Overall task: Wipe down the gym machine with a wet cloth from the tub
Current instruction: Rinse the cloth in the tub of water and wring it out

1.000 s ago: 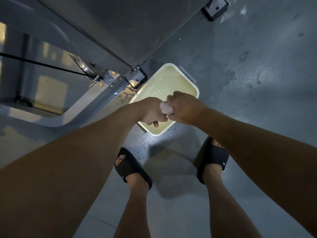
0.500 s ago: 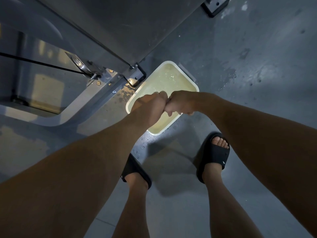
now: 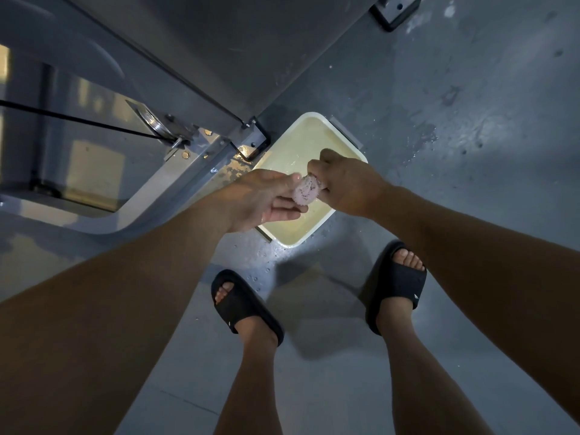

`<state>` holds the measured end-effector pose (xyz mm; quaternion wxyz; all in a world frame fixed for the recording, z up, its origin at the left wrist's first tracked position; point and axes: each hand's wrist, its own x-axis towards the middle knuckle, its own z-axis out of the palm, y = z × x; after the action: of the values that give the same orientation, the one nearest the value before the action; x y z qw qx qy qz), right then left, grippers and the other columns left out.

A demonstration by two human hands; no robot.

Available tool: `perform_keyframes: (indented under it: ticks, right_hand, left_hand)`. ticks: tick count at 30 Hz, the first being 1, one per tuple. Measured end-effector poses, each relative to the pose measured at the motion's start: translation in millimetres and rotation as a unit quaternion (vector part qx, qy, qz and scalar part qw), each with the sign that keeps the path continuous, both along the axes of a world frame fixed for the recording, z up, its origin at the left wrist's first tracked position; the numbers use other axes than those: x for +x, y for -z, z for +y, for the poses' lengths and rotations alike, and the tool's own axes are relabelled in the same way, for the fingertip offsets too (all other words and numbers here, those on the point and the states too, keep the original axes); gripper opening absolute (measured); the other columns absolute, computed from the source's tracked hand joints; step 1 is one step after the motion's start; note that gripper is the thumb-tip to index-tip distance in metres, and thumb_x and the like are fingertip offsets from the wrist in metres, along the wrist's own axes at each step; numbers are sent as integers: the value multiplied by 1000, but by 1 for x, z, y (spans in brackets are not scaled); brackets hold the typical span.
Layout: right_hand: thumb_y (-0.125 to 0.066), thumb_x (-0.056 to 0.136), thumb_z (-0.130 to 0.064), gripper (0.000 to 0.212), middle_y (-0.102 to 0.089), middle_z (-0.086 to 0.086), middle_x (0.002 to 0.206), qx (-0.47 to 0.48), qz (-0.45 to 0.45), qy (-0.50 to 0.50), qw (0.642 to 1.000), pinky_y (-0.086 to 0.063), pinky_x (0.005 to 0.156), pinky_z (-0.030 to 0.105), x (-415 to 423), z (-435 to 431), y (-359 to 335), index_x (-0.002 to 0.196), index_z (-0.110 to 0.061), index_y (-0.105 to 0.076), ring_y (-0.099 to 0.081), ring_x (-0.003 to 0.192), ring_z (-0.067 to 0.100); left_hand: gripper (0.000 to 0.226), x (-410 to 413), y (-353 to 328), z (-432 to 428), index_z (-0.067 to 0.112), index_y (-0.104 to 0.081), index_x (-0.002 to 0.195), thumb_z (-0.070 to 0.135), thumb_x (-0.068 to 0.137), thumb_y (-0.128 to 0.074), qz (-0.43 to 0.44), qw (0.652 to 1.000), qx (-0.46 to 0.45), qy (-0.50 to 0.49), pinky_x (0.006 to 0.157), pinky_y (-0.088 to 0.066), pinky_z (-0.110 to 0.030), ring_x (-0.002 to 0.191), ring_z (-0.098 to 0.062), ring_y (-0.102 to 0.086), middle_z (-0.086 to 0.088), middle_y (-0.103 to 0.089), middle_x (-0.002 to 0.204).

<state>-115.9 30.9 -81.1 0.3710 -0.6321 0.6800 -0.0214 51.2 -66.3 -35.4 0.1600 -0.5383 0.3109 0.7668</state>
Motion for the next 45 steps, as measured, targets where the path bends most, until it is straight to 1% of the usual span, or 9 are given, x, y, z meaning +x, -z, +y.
perform_keyframes:
  ticks: [10,13,18,21,24,30,34,40,45]
  right_hand:
    - [-51,83,-16,41,-57,24,110,-122,-34,-95,987,-49,48,45,3,-5,-8,119,2,-61,-61,64,43]
    - [-43,79,-27,60,-60,24,109,-157,-41,-111,980,-52,49,46,2,-8,-18,127,4,-60,-63,68,43]
    - [-62,82,-17,22,-57,19,93,-179,-3,-137,974,-29,43,28,4,-10,-31,97,-2,-63,-56,57,35]
    - [-81,72,-20,29,-58,18,98,-156,40,-144,976,-35,43,29,3,-14,-30,88,-4,-63,-58,68,35]
    - [-69,86,-34,22,-58,8,109,-107,91,-156,978,-35,55,33,6,-17,-38,90,-12,-67,-59,89,30]
    - [-46,96,-38,28,-52,-2,76,141,114,-143,973,-41,66,31,24,-22,-50,77,-19,-51,-56,75,24]
    - [-65,81,-19,9,-62,6,87,262,-8,-11,965,-44,65,29,16,-29,-53,80,-15,-57,-60,74,22]
    - [-68,66,-7,18,-44,6,66,362,-156,119,911,-38,56,24,6,-40,-45,82,-12,-61,-39,56,20]
    - [-48,73,2,34,-18,-1,61,430,-318,210,818,-9,56,26,-1,-40,-48,56,-24,-34,-11,53,16]
  left_hand:
    - [30,3,-8,3,3,-66,107,20,83,-71,44,981,174,-75,68,-58,-20,77,-12,-63,-5,-67,88]
    - [41,3,-8,-3,3,-68,108,23,76,-85,57,975,213,-17,60,-51,-15,75,-8,-55,-4,-62,94]
    - [23,-2,-9,-7,19,-58,74,8,85,-75,35,972,200,114,58,-49,-21,66,-10,-46,1,-45,72]
    - [24,-5,-9,-8,18,-51,79,13,90,-72,-24,970,178,166,59,-50,-27,68,-19,-56,-1,-46,71]
    - [16,-11,-13,-6,17,-52,90,20,95,-66,-72,950,80,293,52,-40,-24,64,-17,-58,-1,-46,74]
    - [30,-20,-10,2,17,-59,80,38,96,-47,-85,769,-218,594,67,-49,-29,53,-16,-63,2,-62,51]
    - [48,-13,3,3,20,-61,79,55,98,-36,-93,650,-422,625,70,-43,-30,79,-26,-63,0,-65,83]
    - [27,-14,-1,2,13,-57,88,38,99,-50,-104,607,-536,578,64,-43,-26,78,-25,-59,3,-45,77]
    - [43,-15,4,-5,18,-54,74,44,104,-37,-86,535,-603,585,53,-22,-25,72,-26,-58,2,-44,89]
